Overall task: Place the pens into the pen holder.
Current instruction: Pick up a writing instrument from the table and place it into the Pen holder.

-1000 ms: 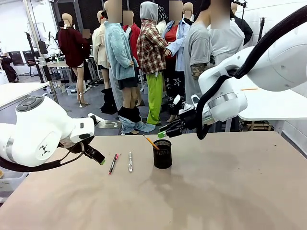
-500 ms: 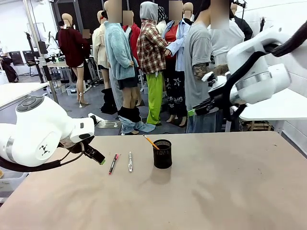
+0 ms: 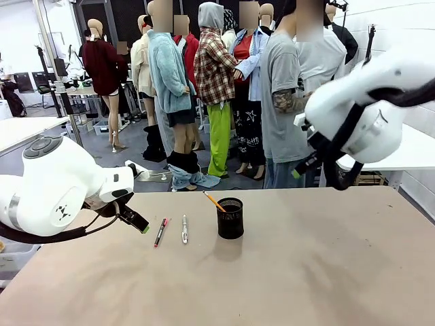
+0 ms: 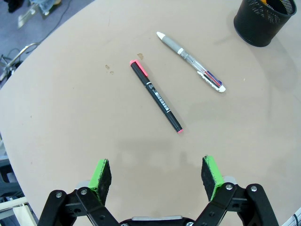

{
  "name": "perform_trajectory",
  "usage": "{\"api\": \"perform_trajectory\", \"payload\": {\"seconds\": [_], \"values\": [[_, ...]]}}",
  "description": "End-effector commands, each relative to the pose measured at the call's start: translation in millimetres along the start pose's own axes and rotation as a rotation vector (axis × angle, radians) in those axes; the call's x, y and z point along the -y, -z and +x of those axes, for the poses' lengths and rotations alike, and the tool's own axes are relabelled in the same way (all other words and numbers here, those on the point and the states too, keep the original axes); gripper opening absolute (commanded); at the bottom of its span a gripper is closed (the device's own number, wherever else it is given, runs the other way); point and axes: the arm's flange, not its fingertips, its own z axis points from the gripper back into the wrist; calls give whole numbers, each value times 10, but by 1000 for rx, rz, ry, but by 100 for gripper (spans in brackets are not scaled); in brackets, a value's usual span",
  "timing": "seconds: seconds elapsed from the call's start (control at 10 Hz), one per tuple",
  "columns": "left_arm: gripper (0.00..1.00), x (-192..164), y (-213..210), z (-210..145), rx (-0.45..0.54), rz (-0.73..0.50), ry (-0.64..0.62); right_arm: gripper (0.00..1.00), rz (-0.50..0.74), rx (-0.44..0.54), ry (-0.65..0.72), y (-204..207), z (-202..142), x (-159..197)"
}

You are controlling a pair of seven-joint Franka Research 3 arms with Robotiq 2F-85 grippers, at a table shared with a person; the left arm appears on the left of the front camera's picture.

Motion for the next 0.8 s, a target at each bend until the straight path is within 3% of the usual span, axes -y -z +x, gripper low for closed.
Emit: {"api": "perform_trajectory", "payload": {"seconds": [0.0,0.1,0.3,0.6,0.7], "values": [[100,-18,-8,-3,2,0,-4,52,-35,-226,132,-207,223,68],[100,-18,-8,-3,2,0,-4,64,-47,-291,189,-233,205,163],[100,-18,-8,-3,2,0,-4,100,-44,-371,304,-288,131,313],[100,0,0,0,0,0,0,100,-95,-506,437,-288,-71,505],[100,44,38,94,-40,44,-33,100,-102,-510,433,-268,-123,501]]}}
